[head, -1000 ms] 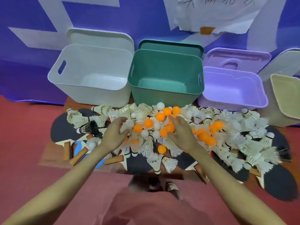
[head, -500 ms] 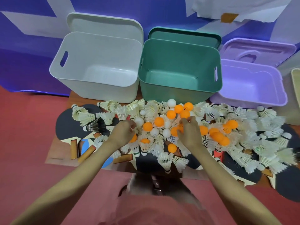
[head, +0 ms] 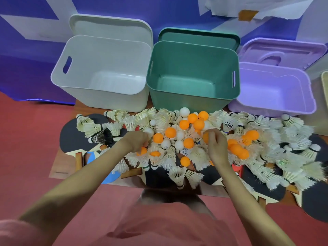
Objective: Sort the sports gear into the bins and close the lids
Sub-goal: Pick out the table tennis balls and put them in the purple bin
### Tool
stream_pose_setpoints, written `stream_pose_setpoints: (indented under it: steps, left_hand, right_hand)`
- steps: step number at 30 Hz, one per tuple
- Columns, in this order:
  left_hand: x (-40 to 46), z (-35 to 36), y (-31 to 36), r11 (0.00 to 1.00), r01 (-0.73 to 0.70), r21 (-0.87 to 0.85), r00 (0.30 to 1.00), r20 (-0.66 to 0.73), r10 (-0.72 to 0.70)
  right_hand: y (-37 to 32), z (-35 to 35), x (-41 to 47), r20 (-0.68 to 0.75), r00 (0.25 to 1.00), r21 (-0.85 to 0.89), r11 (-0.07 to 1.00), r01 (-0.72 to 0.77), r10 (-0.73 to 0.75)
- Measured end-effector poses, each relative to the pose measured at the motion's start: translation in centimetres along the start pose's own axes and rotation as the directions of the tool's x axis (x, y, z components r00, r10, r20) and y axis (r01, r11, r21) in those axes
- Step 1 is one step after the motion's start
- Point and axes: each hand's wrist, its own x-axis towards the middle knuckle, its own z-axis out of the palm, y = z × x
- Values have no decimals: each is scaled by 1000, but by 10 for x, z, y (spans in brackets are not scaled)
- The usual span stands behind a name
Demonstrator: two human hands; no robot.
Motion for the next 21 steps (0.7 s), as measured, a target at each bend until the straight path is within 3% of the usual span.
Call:
stream_pose_setpoints:
  steps: [3, 8, 11, 13, 17, 21]
  left_hand:
    - [0, 1, 2, 998, -31, 55, 999, 26, 29]
    - [-3, -4, 6, 995, -81, 63, 997, 11, 81]
    - [-10, -15, 6, 999, 6, -52, 999, -42, -8]
    - [-17, -24, 7, 987, 44, -157, 983, -171, -71]
    - [-27, -30, 19, 908, 41, -418, 886, -404, -226]
    - [-20, -17, 36, 829, 80, -554, 819, -437, -371]
  right_hand:
    - [4, -5, 4, -1, 1000, 40, 999, -19, 20]
    - [12, -10, 17, 61, 998, -33, 999, -13, 15]
    - [11, -12, 25, 92, 996, -103, 995, 20, -11]
    - [11, -11, 30, 92, 995, -168, 984, 58, -43]
    - [10, -6, 41, 90, 991, -321, 939, 120, -96]
    - [11, -4, 46, 155, 979, -405, 895, 188, -135]
